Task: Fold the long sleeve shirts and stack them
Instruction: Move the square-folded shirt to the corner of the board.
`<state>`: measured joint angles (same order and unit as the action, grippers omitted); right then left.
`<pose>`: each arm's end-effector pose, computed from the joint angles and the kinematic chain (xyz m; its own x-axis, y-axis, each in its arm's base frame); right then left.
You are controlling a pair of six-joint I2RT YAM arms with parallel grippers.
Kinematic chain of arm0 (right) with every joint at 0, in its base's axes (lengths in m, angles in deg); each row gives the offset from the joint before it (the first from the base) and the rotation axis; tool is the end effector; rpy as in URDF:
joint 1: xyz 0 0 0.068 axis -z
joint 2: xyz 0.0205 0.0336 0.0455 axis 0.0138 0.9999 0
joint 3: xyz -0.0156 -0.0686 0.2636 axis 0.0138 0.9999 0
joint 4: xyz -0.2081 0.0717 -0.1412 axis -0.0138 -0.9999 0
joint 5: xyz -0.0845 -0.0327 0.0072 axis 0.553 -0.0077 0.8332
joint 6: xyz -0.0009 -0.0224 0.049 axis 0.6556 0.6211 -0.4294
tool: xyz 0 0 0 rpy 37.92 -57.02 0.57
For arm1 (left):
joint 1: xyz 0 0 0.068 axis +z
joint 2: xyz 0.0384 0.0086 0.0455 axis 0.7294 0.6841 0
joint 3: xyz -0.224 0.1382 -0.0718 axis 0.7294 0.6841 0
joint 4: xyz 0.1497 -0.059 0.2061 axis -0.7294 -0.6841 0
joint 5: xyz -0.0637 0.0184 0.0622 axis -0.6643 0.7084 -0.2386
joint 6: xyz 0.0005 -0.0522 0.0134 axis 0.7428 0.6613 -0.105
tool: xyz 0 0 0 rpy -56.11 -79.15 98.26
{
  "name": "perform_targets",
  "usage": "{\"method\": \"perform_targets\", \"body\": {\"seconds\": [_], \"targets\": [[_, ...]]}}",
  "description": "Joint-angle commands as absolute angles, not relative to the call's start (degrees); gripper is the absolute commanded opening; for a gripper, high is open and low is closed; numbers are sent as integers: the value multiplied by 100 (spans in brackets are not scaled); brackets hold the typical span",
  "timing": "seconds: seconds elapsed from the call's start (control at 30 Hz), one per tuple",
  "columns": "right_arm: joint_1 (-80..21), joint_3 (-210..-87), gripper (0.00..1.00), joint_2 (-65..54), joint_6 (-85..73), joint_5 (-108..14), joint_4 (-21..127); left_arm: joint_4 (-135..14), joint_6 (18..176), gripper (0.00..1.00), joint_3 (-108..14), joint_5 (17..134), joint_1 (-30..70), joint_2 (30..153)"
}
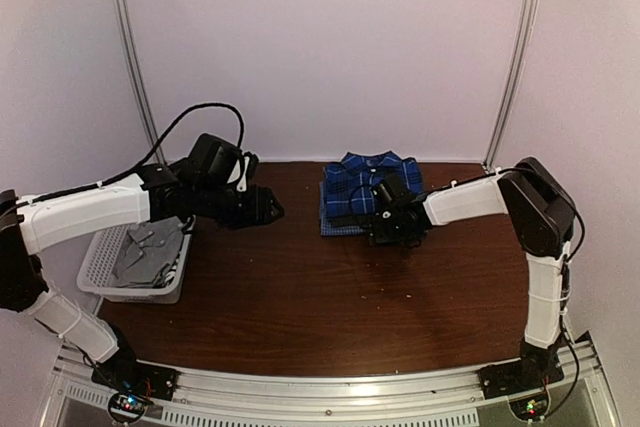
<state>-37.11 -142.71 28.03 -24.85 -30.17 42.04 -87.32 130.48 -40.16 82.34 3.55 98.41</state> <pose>0.3305 0.2362 0.1307 -0.8325 -0.0782 -0.5485 -0.1719 0.9776 0.1215 0.2321 -0.2198 0.2871 -0.8381 -0.1872 -0.5124 0.1467 0.8274 -0.5422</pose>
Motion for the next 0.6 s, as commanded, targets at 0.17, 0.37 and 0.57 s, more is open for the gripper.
{"method": "perform_targets", "body": {"seconds": [0.17, 0.37, 0.57], "targets": [[-3366, -15856, 77, 4165, -2277, -3544, 3470, -8674, 12905, 63, -3855, 8295, 515, 9614], [-3141, -16534, 77, 4542, -2219, -3581, 3299, -8684, 12833, 63, -3757, 8294, 616, 9537], [-3019, -17178, 78, 4863, -2151, -3748, 3107, -8696, 12784, 63, -3671, 8292, 699, 9459]]}}
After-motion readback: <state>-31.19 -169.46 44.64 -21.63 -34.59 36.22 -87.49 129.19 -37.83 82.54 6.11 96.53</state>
